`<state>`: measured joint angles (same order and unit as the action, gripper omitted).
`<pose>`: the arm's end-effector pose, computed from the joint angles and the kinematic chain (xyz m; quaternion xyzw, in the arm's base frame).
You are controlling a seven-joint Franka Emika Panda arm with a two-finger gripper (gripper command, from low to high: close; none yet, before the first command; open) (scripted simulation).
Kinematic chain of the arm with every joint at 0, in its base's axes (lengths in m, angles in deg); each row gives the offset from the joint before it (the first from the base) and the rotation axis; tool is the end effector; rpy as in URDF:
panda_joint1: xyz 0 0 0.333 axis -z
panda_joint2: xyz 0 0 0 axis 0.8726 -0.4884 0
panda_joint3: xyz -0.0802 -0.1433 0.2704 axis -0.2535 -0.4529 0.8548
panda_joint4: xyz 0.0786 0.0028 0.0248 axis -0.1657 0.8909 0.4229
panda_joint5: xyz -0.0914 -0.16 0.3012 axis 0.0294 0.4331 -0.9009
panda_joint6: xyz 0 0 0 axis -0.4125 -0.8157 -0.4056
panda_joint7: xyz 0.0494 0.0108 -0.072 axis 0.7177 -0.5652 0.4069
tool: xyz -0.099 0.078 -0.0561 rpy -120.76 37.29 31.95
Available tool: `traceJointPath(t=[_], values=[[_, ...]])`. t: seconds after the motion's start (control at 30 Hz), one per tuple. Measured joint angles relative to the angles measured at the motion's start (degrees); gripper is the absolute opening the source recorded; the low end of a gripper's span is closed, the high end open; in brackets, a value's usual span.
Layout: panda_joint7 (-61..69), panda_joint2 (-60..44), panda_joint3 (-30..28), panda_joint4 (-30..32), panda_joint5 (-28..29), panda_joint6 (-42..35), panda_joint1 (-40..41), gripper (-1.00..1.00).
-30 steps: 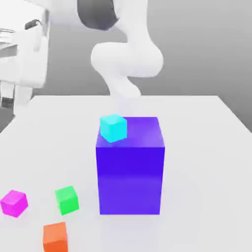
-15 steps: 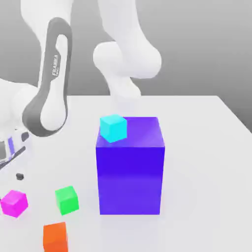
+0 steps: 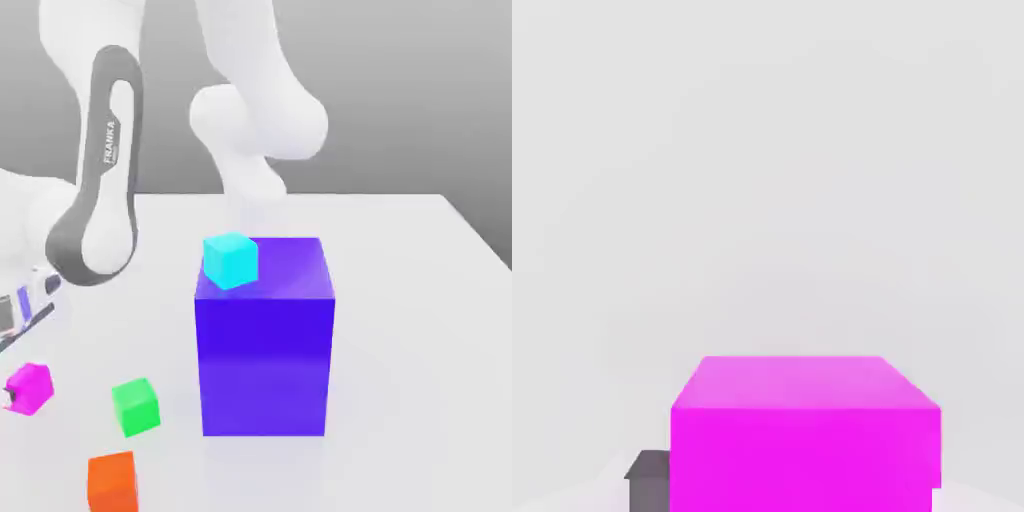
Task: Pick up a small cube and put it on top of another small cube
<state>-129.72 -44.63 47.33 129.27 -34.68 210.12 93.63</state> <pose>0.3491 -0.2974 0.2060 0.2737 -0.9617 0.0108 0.0070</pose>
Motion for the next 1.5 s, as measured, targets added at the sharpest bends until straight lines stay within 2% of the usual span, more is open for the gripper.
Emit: traceJointPath(t=[0.3,0.6,1.03,1.5], values=[[17.5,8.6,-0.5,2.0,14.9,-3.9,-0.8,-1.00],[42.0,16.5,0.1,4.1,20.8,-6.9,-1.6,-1.00],[83.9,24.2,-2.3,8.2,20.0,-8.2,-6.4,-1.00],[133.2,24.2,-8.2,13.2,12.9,-6.1,-16.5,-1.00]])
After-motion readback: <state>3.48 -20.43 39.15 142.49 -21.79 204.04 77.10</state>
